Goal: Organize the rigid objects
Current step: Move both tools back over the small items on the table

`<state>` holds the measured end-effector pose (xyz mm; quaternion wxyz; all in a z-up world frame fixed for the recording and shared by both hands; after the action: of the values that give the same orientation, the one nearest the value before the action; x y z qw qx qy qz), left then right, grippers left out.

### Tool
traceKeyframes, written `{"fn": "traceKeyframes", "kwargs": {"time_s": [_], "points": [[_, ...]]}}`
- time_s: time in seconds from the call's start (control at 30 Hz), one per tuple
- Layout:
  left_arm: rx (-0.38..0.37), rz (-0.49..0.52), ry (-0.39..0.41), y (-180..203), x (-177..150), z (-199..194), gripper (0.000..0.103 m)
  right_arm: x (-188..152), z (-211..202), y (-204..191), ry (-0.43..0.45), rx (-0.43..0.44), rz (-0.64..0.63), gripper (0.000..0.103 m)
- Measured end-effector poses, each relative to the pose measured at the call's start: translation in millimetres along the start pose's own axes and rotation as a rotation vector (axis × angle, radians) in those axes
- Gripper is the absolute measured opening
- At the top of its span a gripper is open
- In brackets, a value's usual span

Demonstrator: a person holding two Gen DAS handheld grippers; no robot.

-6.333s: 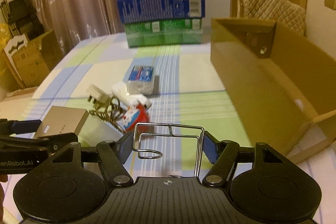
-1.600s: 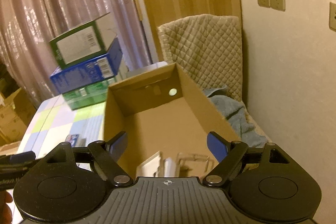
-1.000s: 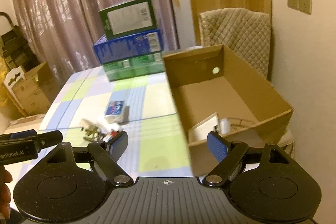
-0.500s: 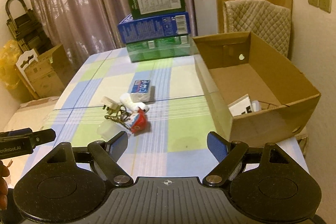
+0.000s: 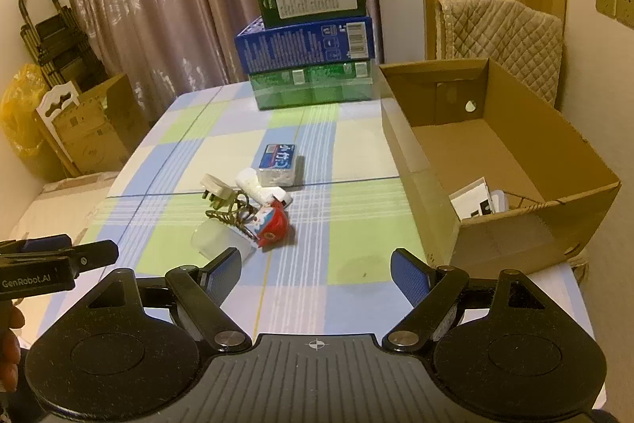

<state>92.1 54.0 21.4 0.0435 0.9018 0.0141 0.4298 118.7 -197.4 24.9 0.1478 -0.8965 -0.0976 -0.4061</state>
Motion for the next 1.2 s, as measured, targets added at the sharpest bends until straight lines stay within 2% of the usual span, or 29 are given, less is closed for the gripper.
{"fn": "traceKeyframes", "kwargs": {"time_s": [0.37,0.53,0.77,0.93,1.07,1.13,1.2], "points": [[-0.005,0.031,-0.034,2,-2,20,0.086,-3,17,-3,-0.015,0.034,-0.015,0.080],[-0.023,0.075,-0.058,2,-3,37,0.086,-4,33,-4,-0.026,0.057,-0.027,0.080],[-0.033,0.126,-0.107,-3,-9,73,0.086,-7,65,-5,-0.054,0.083,-0.060,0.080],[-0.088,0.140,-0.130,-8,-13,100,0.086,-10,92,-4,-0.076,0.094,-0.076,0.080],[-0.104,0.178,-0.145,-8,-15,123,0.085,-12,113,1,-0.091,0.101,-0.064,0.080],[-0.115,0.200,-0.151,-8,-16,134,0.084,-12,123,4,-0.098,0.097,-0.058,0.080],[-0.131,0.223,-0.148,-6,-17,147,0.078,-12,131,6,-0.101,0.093,-0.054,0.080]]}}
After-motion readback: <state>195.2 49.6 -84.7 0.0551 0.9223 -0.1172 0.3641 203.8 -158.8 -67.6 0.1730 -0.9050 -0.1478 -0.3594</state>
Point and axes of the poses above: each gripper's, at about its wrist camera, not at the fingertips, and z roughly the way its jaws point, y to its right, x to its top, the point moved 2 cm from there along z, roughly the way its jaws point, and after that the axes turned 3 degrees about y, right-handed, at the moved point
